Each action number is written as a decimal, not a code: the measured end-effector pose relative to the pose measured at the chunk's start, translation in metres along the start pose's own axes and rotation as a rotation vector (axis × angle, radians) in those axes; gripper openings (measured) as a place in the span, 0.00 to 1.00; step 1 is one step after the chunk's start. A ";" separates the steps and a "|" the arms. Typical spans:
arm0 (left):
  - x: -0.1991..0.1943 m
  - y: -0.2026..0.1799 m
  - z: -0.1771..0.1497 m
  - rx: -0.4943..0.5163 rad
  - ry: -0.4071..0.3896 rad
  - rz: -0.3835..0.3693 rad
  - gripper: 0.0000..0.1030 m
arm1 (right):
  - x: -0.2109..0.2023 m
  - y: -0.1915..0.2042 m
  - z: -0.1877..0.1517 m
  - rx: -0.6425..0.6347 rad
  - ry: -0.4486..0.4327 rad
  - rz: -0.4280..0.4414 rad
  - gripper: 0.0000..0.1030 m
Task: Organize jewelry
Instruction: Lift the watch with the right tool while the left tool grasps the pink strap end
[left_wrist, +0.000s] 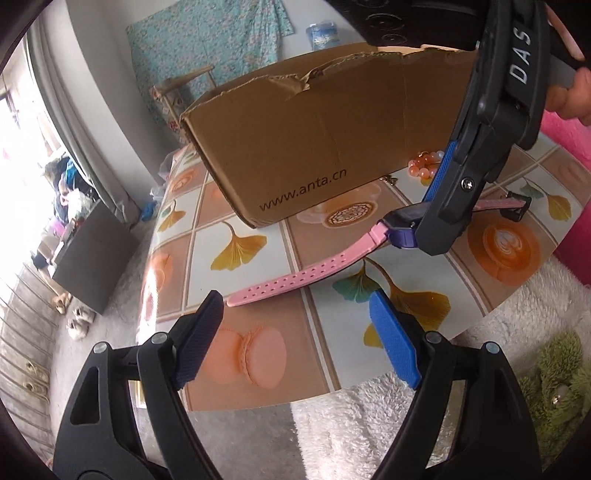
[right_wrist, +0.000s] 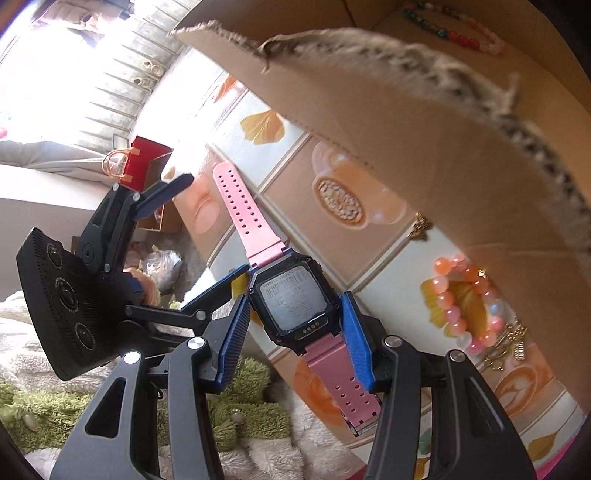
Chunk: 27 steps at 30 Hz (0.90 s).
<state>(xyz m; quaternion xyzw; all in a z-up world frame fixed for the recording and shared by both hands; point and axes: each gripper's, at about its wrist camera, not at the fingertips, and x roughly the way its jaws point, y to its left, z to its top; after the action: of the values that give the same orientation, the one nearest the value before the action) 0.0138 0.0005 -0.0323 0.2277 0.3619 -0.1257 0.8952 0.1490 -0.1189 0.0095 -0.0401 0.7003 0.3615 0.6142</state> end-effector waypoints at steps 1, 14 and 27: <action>-0.001 -0.003 -0.001 0.020 -0.012 0.007 0.75 | 0.000 0.001 0.001 -0.005 0.005 0.000 0.48; 0.000 -0.012 -0.001 0.043 -0.035 -0.075 0.46 | 0.020 0.032 -0.006 -0.068 0.041 0.018 0.48; 0.006 0.002 0.006 -0.102 0.051 -0.205 0.12 | 0.015 0.032 -0.019 -0.146 -0.025 -0.029 0.48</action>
<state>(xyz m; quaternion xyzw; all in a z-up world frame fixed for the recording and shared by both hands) 0.0222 -0.0015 -0.0321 0.1467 0.4118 -0.1919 0.8787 0.1134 -0.1002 0.0106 -0.0905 0.6636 0.4033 0.6236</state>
